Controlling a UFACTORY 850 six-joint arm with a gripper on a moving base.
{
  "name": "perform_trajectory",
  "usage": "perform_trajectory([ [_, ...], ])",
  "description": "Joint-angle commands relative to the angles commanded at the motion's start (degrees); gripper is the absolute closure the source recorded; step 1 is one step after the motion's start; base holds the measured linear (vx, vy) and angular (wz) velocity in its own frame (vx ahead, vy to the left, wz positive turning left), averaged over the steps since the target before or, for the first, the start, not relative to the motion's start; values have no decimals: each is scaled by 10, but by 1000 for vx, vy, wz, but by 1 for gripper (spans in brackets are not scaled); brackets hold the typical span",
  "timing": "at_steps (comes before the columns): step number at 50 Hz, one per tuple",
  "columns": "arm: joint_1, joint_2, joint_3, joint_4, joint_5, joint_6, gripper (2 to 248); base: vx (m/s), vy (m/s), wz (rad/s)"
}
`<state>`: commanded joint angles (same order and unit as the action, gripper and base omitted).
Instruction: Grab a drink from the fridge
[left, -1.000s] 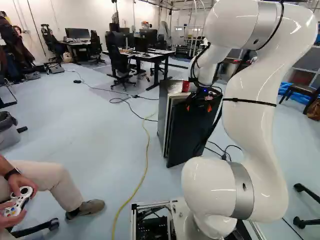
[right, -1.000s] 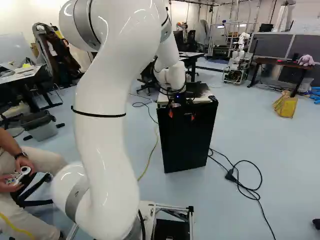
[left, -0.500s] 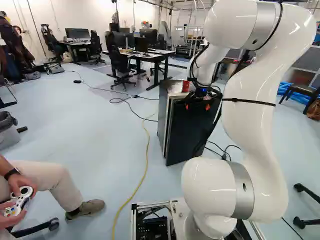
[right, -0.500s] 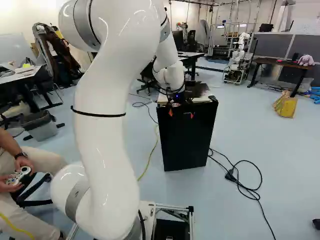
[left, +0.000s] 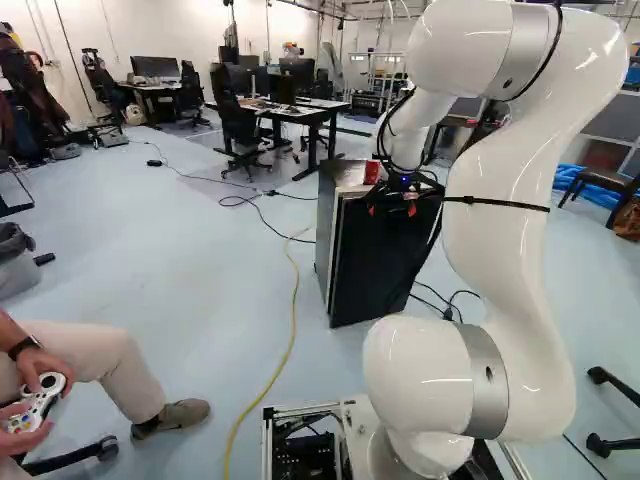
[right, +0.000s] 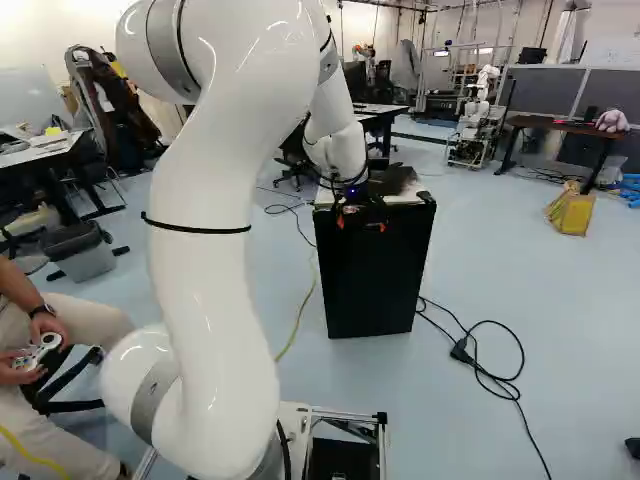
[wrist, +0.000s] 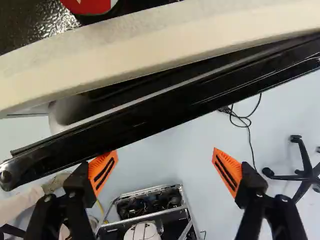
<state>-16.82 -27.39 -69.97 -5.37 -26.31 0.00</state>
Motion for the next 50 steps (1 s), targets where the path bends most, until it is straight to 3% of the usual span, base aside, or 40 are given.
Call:
perform_trajectory([
  [50,11,2,3,0,51,0,3,0,0,0],
])
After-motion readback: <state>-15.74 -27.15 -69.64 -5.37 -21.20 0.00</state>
